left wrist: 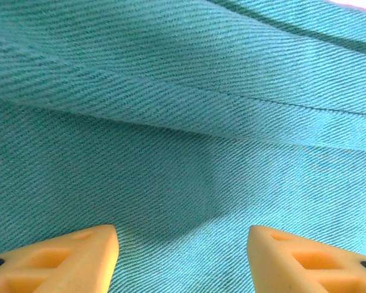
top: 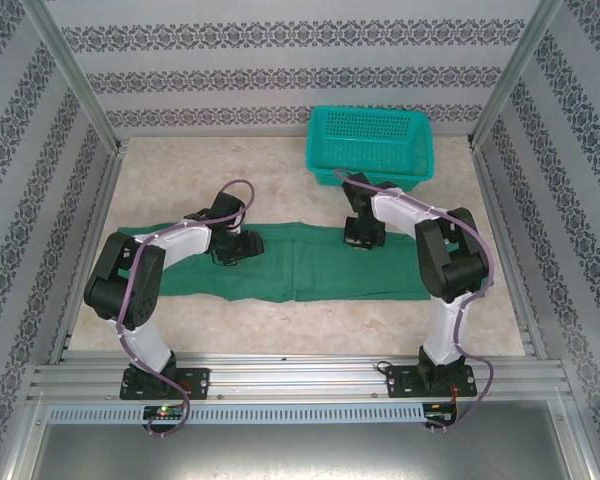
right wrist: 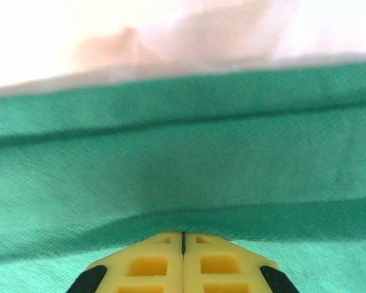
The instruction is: Roll up the long pants
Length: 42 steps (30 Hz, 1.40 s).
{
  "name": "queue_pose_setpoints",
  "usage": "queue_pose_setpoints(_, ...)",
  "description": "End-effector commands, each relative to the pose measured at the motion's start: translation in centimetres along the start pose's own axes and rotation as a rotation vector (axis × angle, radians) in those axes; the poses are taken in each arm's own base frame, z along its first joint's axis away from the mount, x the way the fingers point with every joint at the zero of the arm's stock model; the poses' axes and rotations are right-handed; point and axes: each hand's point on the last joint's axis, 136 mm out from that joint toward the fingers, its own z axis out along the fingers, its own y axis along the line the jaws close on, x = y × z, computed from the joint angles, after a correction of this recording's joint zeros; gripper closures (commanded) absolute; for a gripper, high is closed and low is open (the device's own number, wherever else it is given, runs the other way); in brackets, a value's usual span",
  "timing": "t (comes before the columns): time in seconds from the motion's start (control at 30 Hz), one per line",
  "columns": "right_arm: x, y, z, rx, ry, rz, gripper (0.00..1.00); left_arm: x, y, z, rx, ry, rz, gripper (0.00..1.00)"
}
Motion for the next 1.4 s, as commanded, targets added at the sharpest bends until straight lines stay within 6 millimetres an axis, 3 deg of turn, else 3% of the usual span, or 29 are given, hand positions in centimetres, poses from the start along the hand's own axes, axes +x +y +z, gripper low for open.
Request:
queue_pose_setpoints(0.0,-2.0,-0.8,-0.2,0.044,-0.023,-0.004,0.93,3.9,1.7,1.9,-0.045,0.122,0.019,0.41)
queue_pose_setpoints(0.27,-9.1,-2.2,-3.1,0.063,-0.139,0.036,0.94,5.2,3.1,0.4,-0.101,0.132,0.040,0.39)
queue_pose_setpoints(0.37,-9.8,-2.7,-3.9,0.103,-0.136,0.018,0.95,4.7,2.8,-0.5,-0.105,0.121,0.074,0.35)
queue_pose_setpoints(0.53,-6.3,-2.8,-4.6,0.042,-0.158,0.053,0.93,2.1,0.4,-2.1,-0.053,0.048,0.137,0.30)
queue_pose_setpoints(0.7,-2.2,-1.4,-5.2,-0.045,-0.141,0.037,0.92,0.4,-0.7,-1.2,-0.061,0.076,0.159,0.32)
queue_pose_setpoints(0.8,0.0,-0.9,-5.1,-0.020,-0.134,-0.008,1.00,-0.4,-1.1,-1.2,-0.062,0.071,0.165,0.32)
queue_pose_setpoints(0.87,1.0,-1.0,-4.5,-0.010,-0.123,-0.012,1.00,-0.7,-1.3,-1.1,-0.063,0.068,0.160,0.32)
queue_pose_setpoints(1.0,2.6,-1.2,-3.2,-0.011,-0.088,-0.010,1.00,-0.8,-1.5,-0.5,-0.054,0.087,0.150,0.51)
queue_pose_setpoints(1.07,3.1,-1.3,-2.8,-0.011,-0.081,-0.011,1.00,-0.7,-1.5,-0.3,-0.054,0.092,0.148,0.76)
queue_pose_setpoints(1.1,3.3,-1.3,-2.7,-0.014,-0.079,-0.013,1.00,-0.8,-1.4,-0.3,-0.058,0.088,0.146,0.77)
queue_pose_setpoints(1.17,3.5,-1.2,-2.5,-0.013,-0.077,-0.016,1.00,-0.9,-1.2,-0.2,-0.069,0.084,0.146,0.65)
queue_pose_setpoints(1.37,3.7,-1.0,-2.2,-0.015,-0.076,-0.018,1.00,-1.9,-1.2,0.0,-0.090,0.066,0.147,0.60)
